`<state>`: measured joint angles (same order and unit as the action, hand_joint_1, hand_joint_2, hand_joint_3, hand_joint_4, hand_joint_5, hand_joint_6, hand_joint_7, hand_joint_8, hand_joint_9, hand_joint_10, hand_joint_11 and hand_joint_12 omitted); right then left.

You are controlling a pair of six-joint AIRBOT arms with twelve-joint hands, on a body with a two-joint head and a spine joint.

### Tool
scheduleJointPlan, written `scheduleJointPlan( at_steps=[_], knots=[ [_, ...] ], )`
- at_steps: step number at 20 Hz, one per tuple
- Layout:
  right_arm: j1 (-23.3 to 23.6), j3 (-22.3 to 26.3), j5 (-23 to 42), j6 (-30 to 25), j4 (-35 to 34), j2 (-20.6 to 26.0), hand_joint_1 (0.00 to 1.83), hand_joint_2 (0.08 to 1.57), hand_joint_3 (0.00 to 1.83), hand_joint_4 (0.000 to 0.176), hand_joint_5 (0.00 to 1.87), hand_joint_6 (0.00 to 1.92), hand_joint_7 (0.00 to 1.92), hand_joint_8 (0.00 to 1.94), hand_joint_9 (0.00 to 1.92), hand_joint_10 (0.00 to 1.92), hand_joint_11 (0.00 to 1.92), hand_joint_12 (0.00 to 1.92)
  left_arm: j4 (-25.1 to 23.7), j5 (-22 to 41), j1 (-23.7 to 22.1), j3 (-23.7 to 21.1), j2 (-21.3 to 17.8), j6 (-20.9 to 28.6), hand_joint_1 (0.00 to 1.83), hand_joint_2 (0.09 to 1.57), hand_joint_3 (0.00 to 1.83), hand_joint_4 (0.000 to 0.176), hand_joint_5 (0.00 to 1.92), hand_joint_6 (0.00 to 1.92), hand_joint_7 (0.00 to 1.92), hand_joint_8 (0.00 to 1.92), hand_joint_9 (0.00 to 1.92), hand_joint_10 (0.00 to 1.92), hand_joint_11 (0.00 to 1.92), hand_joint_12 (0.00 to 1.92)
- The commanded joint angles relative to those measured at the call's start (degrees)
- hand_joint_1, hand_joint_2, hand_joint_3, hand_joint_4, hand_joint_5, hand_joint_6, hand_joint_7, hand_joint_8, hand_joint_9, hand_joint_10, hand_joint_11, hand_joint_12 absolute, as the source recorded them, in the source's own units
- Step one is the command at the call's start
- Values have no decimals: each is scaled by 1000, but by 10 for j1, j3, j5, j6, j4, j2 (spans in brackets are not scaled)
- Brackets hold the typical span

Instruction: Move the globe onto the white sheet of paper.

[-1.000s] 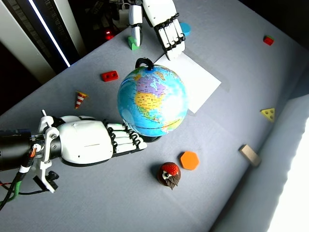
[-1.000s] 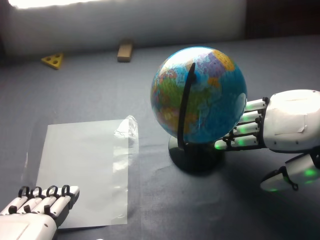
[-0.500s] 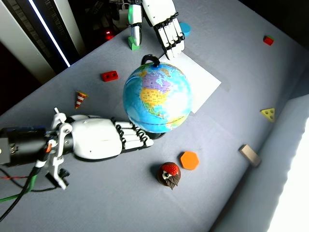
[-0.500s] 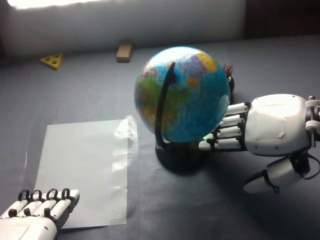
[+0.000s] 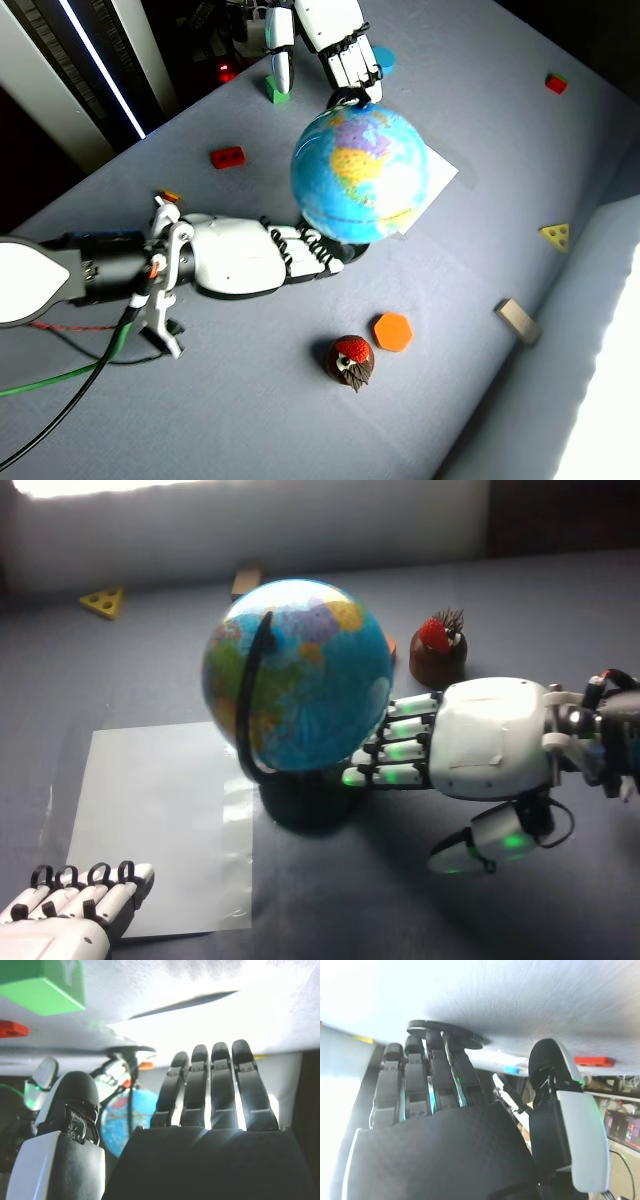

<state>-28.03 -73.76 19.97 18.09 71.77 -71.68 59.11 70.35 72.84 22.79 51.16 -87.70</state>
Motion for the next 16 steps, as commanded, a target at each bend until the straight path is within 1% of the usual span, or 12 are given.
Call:
scheduleJointPlan(
  at_steps=[1, 4, 8, 10, 14, 15, 16],
  knots=[
    [3, 1, 4, 3, 4, -12, 0, 1222, 3, 0, 129, 10, 138, 1, 83, 7, 0, 0, -26, 48, -4, -2, -4, 4, 0, 1194, 0, 0, 28, 3, 86, 3, 77, 2, 0, 245],
    [15, 1, -15, -3, 3, -33, 0, 1223, 3, 0, 132, 11, 138, 1, 83, 6, 0, 0, -22, 48, -5, -2, -5, 6, 0, 1194, 0, 0, 29, 3, 86, 2, 77, 2, 0, 249],
    [30, 2, -66, -25, 3, -67, 0, 1223, 3, 0, 131, 11, 139, 1, 83, 6, 0, 0, -22, 48, -1, -2, -6, 9, 0, 1194, 0, 0, 30, 2, 86, 2, 78, 2, 0, 253],
    [35, 4, -78, -35, 3, -81, 0, 1223, 2, 0, 131, 10, 139, 1, 83, 6, 0, 0, -20, 48, 1, -4, -6, 9, 0, 1194, 0, 0, 32, 3, 87, 2, 81, 3, 0, 256],
    [41, 9, -113, -35, 1, -100, 0, 1222, 2, 0, 124, 7, 138, 1, 84, 6, 0, 0, -14, 46, 0, -5, -8, 9, 0, 1194, 0, 0, 33, 3, 88, 2, 81, 3, 0, 259],
    [43, 9, -123, -34, -7, -103, 0, 1222, 2, 0, 124, 7, 138, 1, 84, 6, 0, 0, -11, 42, 1, -5, -9, 9, 0, 1194, 0, 0, 33, 3, 88, 2, 81, 3, 0, 259],
    [46, 9, -134, 5, -58, -108, 0, 1222, 2, 0, 124, 7, 138, 1, 84, 6, 0, 0, -13, 40, 1, -6, -12, 9, 0, 1194, 0, 0, 33, 3, 88, 2, 81, 3, 0, 259]
  ],
)
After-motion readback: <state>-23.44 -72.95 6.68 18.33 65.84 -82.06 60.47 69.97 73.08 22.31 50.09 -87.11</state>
